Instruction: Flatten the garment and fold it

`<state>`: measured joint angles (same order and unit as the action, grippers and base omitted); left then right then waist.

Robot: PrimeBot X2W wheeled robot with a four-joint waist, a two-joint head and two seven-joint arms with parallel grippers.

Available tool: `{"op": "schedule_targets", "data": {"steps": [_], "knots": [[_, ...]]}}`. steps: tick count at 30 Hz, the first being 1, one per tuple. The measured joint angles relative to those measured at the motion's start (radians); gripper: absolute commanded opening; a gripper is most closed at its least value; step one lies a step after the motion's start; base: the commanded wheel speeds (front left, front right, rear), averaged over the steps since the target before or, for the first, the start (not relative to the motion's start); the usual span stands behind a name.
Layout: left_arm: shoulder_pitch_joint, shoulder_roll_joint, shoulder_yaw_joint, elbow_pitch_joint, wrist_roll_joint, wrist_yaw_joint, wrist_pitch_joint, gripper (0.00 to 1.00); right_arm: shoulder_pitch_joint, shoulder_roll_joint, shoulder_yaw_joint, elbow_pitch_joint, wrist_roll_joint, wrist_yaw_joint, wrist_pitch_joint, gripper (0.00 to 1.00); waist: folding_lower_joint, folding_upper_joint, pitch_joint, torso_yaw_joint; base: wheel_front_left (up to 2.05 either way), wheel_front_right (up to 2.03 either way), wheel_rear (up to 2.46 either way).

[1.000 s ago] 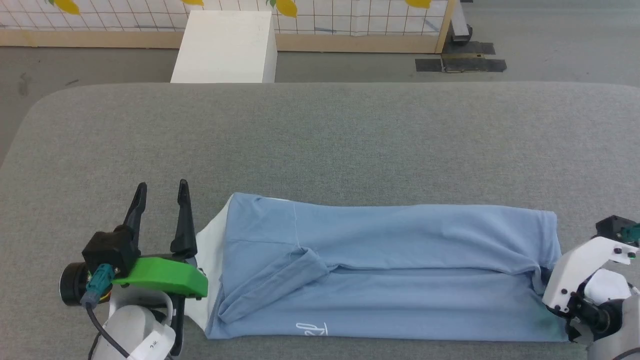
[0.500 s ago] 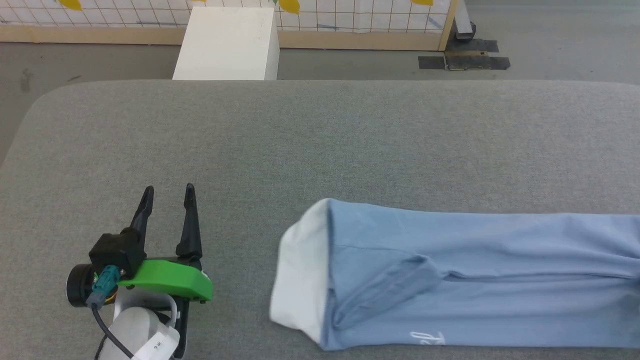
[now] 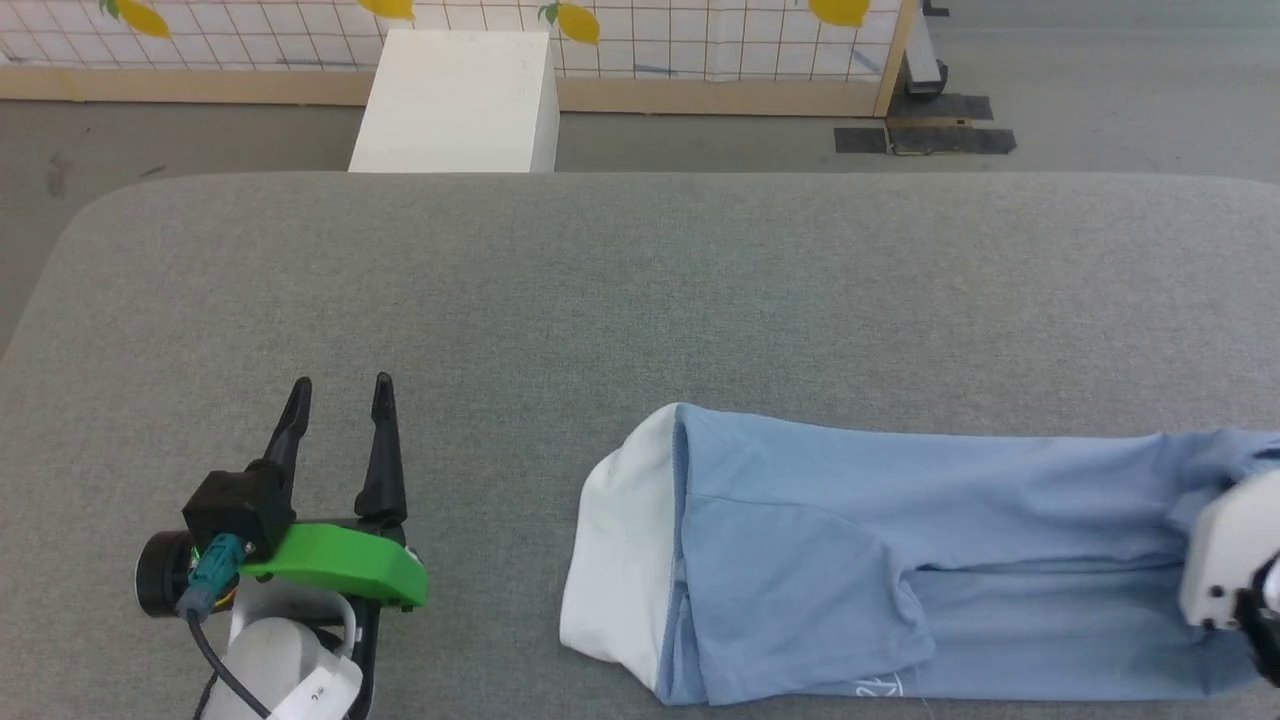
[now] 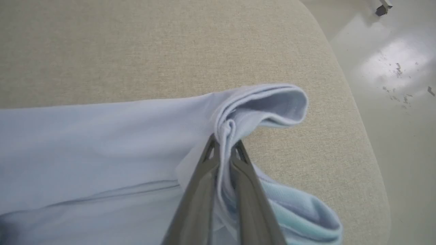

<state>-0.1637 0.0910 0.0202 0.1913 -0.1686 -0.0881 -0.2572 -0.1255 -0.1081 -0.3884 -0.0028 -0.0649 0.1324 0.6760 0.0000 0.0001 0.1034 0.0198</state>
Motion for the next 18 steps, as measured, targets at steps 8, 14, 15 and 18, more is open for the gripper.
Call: {"op": "schedule_targets", "data": {"steps": [8,14,15,18], "knots": [[0.000,-0.005,0.000,0.011,0.002,-0.009,0.000,1.00,0.067,-0.039,0.395,-0.469,0.134,0.000,0.215,0.00,0.0000,0.0000,-0.007,0.012,0.00,0.00,0.00],[-0.003,-0.011,-0.002,0.012,0.010,-0.017,0.000,1.00,-0.037,-0.099,0.695,-0.428,0.167,0.000,0.219,0.00,0.0000,-0.0001,0.017,0.021,0.00,0.00,0.00],[-0.004,-0.013,-0.002,0.012,0.010,-0.017,0.000,1.00,-0.065,-0.099,0.737,-0.393,0.173,0.000,0.206,0.00,0.0000,0.0000,0.023,0.024,0.00,0.00,0.00],[-0.010,-0.019,-0.005,0.012,0.010,-0.018,0.000,1.00,-0.142,-0.087,0.840,-0.282,0.170,0.000,0.152,0.00,0.0000,0.0000,0.038,0.033,0.00,0.00,0.00]]}}
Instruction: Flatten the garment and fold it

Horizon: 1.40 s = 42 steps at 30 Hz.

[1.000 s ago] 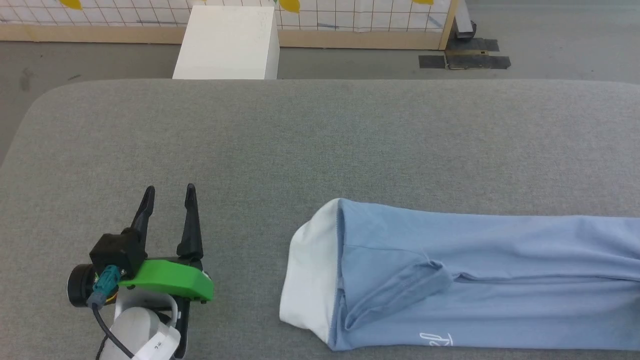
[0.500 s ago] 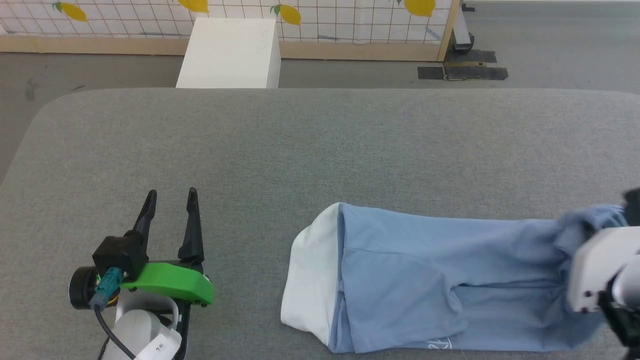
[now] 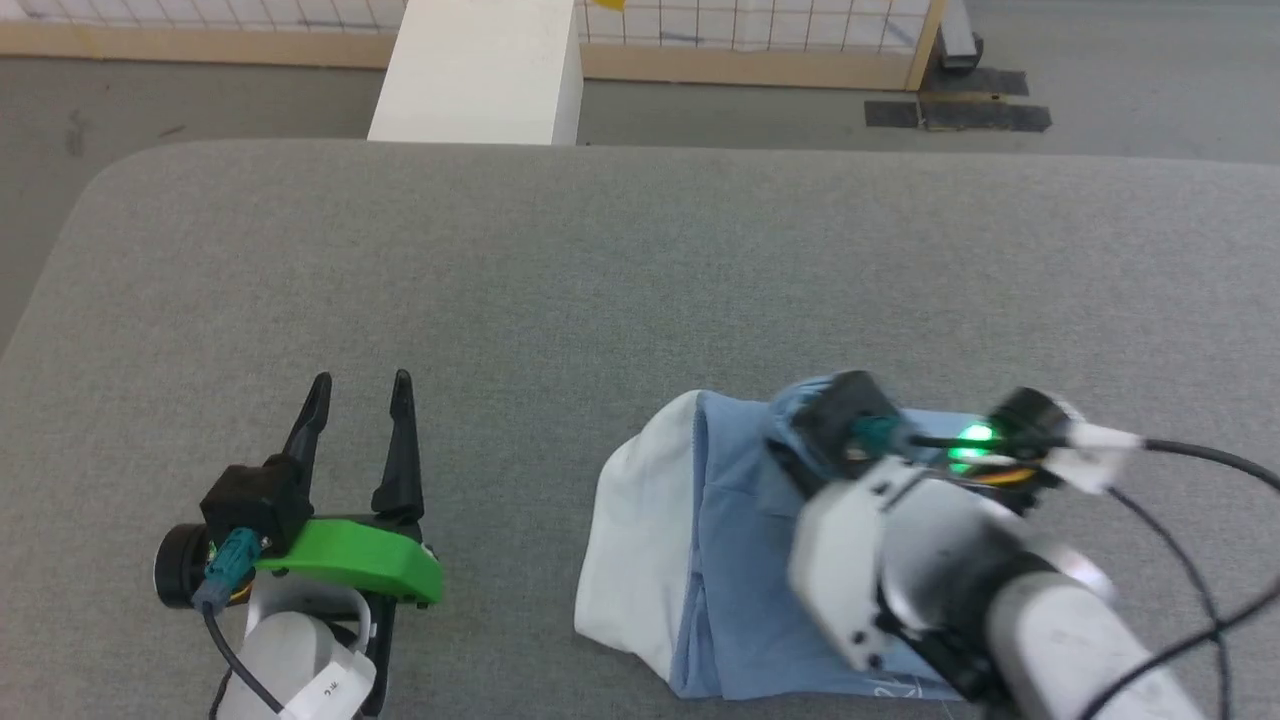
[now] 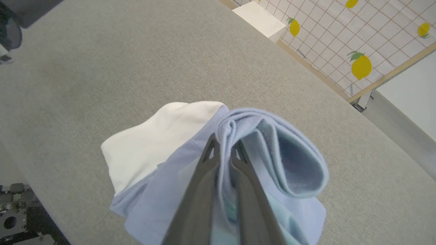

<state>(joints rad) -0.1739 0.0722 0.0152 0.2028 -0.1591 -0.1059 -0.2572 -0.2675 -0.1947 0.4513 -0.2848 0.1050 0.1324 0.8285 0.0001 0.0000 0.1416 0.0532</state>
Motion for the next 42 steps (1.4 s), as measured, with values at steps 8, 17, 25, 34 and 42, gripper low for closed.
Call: {"op": "schedule_targets", "data": {"steps": [8,17,25,34,42], "knots": [[-0.024,-0.006,-0.005,0.009,0.000,-0.005,0.000,1.00,-0.112,0.120,0.145,0.357,0.022,0.000,-0.167,0.00,0.0000,0.0000,0.033,0.040,0.00,0.00,0.00],[-0.032,-0.010,-0.004,0.020,0.000,-0.008,0.000,1.00,-0.166,0.140,0.184,0.572,0.110,0.000,-0.272,1.00,0.0001,0.0000,0.052,0.066,0.00,0.00,0.00],[-0.031,-0.013,0.006,0.028,0.002,-0.009,0.000,1.00,-0.157,0.143,0.096,0.429,0.291,0.000,-0.476,1.00,0.0000,0.0000,0.025,0.046,0.00,0.00,0.00],[-0.007,-0.015,0.027,0.021,0.010,-0.009,0.000,1.00,0.073,0.145,-0.302,0.228,0.267,0.000,-0.734,1.00,0.0000,0.0000,-0.021,0.002,0.00,0.00,0.00],[0.001,-0.016,0.029,0.016,0.011,-0.016,0.000,1.00,0.215,0.142,-0.553,0.331,0.295,0.000,-0.708,1.00,0.0000,0.0000,-0.040,-0.025,0.00,0.00,0.00]]}}
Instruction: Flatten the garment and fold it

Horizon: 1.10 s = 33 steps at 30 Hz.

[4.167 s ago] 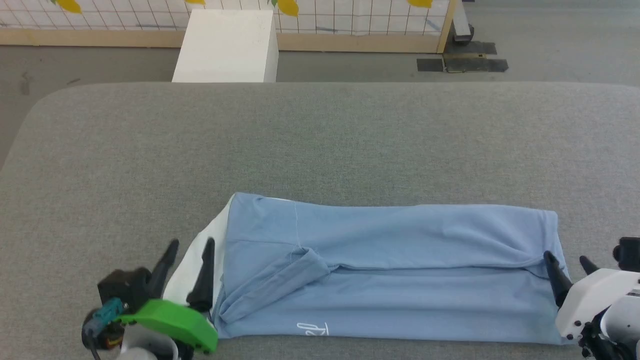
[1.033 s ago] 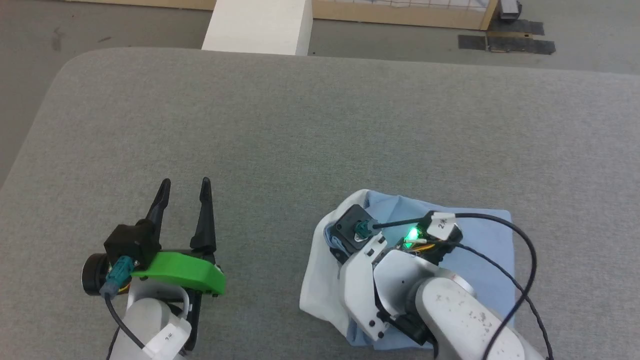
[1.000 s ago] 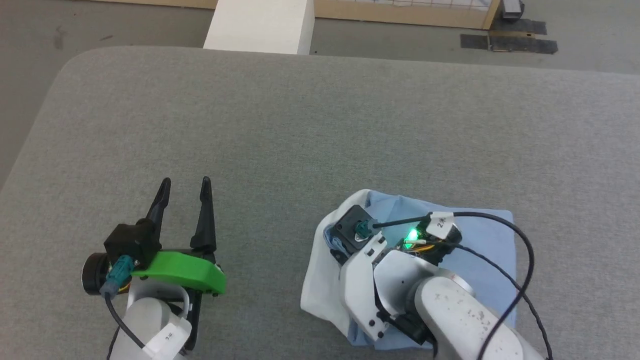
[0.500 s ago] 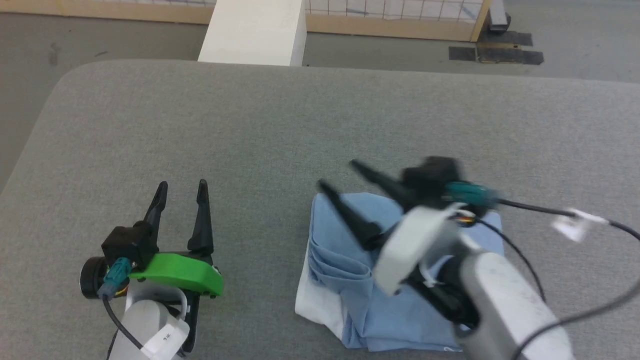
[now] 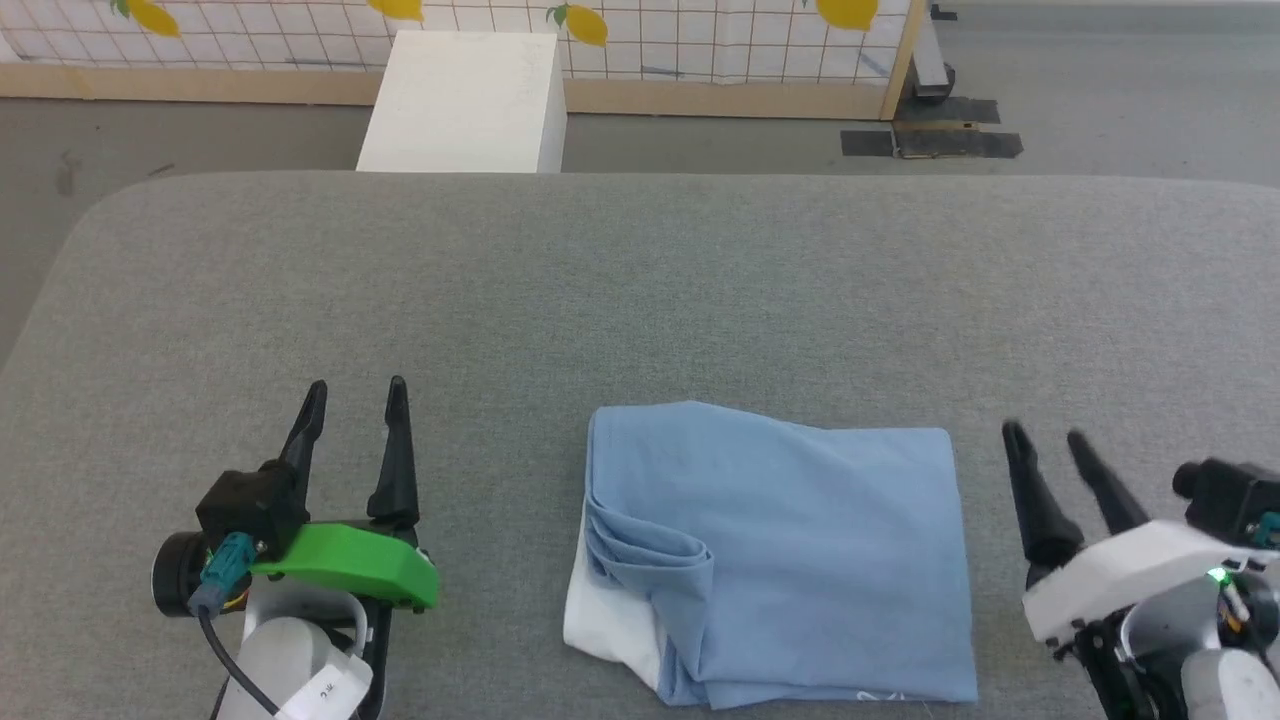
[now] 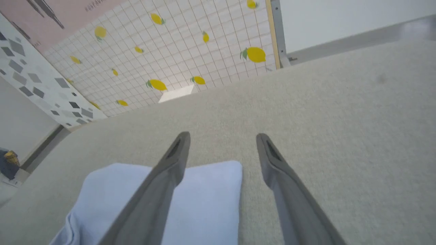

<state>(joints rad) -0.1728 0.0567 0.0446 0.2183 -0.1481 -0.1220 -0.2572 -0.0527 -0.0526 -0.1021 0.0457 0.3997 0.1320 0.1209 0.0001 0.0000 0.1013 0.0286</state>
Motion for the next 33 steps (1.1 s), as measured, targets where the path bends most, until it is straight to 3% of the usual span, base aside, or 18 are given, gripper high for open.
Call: {"op": "schedule_targets", "data": {"steps": [10,18,19,20,21,22,23,28,33], "knots": [[0.000,0.000,-0.006,-0.001,0.002,0.000,0.000,1.00,0.007,0.001,-0.019,0.198,0.111,0.000,0.217,1.00,0.0000,0.0000,0.013,0.010,0.00,0.00,0.00],[0.000,0.000,-0.009,0.001,0.002,-0.001,0.000,1.00,-0.017,-0.001,0.040,0.263,0.173,0.000,0.306,1.00,0.0000,0.0000,0.013,0.029,0.00,0.00,0.00],[0.000,0.000,-0.008,0.002,0.002,-0.001,0.000,1.00,-0.019,-0.001,0.048,0.263,0.176,0.000,0.316,0.97,0.0000,0.0000,0.013,0.031,0.00,0.00,0.00],[0.000,0.000,-0.008,0.002,0.002,-0.001,0.000,1.00,-0.021,-0.001,0.054,0.263,0.176,0.000,0.325,0.79,0.0000,0.0000,0.012,0.032,0.00,0.00,0.00],[0.000,0.000,-0.007,0.002,0.002,-0.001,0.000,1.00,-0.022,-0.001,0.059,0.263,0.174,0.000,0.332,0.45,0.0000,0.0000,0.011,0.032,0.00,0.00,0.00],[0.000,0.000,-0.007,0.002,0.002,-0.001,0.000,1.00,-0.024,-0.001,0.064,0.262,0.170,0.000,0.337,0.30,0.0000,0.0000,0.011,0.032,0.00,0.00,0.00],[0.000,0.000,-0.005,0.002,0.002,-0.001,0.000,1.00,-0.025,-0.001,0.066,0.261,0.165,0.000,0.337,0.01,0.0000,0.0000,0.011,0.031,0.00,0.00,0.00],[0.001,0.000,0.002,0.002,0.002,-0.001,0.000,1.00,-0.032,0.001,0.071,0.224,0.063,0.000,0.356,0.00,-0.0001,0.0000,0.008,0.023,0.00,0.00,0.00],[0.008,-0.001,0.012,-0.004,0.002,-0.001,0.000,1.00,-0.086,0.002,0.123,0.098,-0.215,0.000,0.413,0.00,-0.0001,0.0000,0.011,-0.005,0.00,0.00,0.00]]}}
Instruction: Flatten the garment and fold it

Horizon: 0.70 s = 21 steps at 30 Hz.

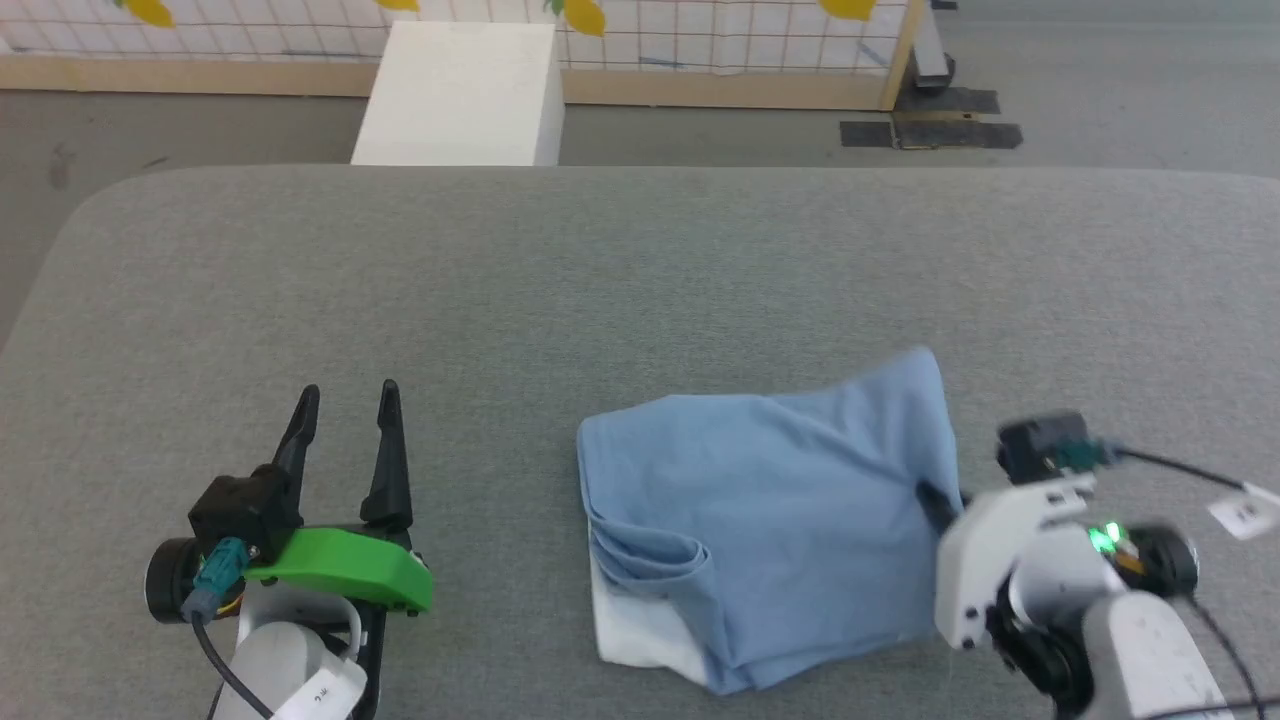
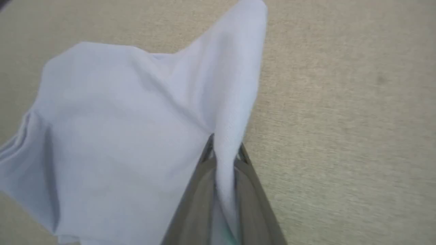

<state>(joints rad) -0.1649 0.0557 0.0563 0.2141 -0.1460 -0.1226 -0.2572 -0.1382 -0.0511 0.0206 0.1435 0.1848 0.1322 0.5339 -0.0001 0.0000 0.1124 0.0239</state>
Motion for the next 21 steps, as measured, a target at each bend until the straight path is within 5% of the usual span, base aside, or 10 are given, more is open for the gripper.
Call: {"op": "schedule_targets", "data": {"steps": [4,9,21], "knots": [[0.001,0.000,0.007,-0.014,0.000,0.000,0.000,1.00,-0.071,-0.012,0.072,-0.088,-0.183,0.000,0.046,0.00,0.0000,0.0000,0.006,-0.034,0.00,0.00,0.00],[0.000,-0.001,0.009,-0.033,0.004,0.000,0.000,1.00,-0.139,-0.109,0.089,-0.107,-0.222,0.000,0.083,0.00,0.0000,0.0000,0.020,-0.086,0.00,0.00,0.00],[-0.072,0.019,-0.003,-0.095,0.039,0.000,-0.001,1.00,-0.350,-0.303,-0.135,0.095,-0.293,0.000,-0.014,0.00,0.0000,0.0001,0.129,-0.248,0.00,0.00,0.00]]}}
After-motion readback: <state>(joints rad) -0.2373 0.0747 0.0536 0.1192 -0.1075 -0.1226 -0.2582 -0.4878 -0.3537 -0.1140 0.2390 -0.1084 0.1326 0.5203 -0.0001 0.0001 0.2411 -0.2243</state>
